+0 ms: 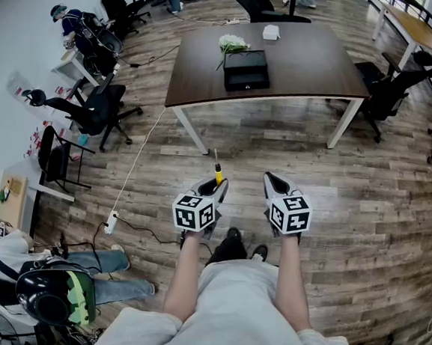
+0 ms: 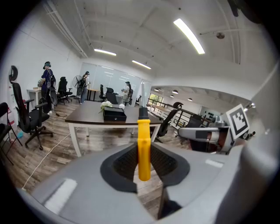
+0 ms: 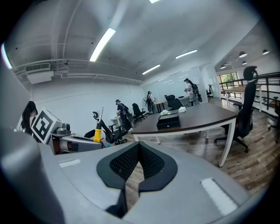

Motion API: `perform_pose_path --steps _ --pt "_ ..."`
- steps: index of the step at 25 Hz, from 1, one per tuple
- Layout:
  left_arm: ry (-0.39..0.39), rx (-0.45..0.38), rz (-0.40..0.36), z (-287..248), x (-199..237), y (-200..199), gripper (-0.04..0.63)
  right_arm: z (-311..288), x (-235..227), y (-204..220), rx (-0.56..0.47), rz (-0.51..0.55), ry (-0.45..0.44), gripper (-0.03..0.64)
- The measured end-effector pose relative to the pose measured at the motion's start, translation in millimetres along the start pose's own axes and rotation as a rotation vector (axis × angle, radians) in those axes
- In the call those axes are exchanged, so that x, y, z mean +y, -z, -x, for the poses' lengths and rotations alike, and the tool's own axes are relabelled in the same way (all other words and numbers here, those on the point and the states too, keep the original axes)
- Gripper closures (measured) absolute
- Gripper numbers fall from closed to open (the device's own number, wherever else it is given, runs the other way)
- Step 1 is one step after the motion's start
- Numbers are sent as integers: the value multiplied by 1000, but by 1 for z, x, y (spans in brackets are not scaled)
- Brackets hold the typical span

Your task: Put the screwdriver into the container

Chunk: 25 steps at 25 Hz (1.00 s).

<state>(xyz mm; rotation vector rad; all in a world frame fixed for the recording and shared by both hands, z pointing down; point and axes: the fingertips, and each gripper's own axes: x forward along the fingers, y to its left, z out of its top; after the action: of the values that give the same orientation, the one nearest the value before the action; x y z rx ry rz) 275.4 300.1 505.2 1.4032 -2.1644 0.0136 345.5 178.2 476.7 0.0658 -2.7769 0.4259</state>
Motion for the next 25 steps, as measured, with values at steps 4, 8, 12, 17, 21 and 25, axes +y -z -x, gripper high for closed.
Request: perform_pose_path --steps 4,8,12,17,21,25 --pt "14 -7 7 -6 0 -2 459 -4 -1 -3 0 17 0 617" --pt "34 3 -4 -10 -7 3 459 -3 -5 1 -1 13 4 617" --pt "36 8 -7 -10 -7 8 459 -4 -4 1 -1 3 -8 617" --pt "29 10 4 -10 1 11 459 -9 -7 4 1 -23 -31 617" --pt "32 31 7 -14 8 16 459 -19 -12 5 5 -38 -31 617" --pt "29 36 6 -20 21 14 459 -38 -14 4 22 -17 -39 617"
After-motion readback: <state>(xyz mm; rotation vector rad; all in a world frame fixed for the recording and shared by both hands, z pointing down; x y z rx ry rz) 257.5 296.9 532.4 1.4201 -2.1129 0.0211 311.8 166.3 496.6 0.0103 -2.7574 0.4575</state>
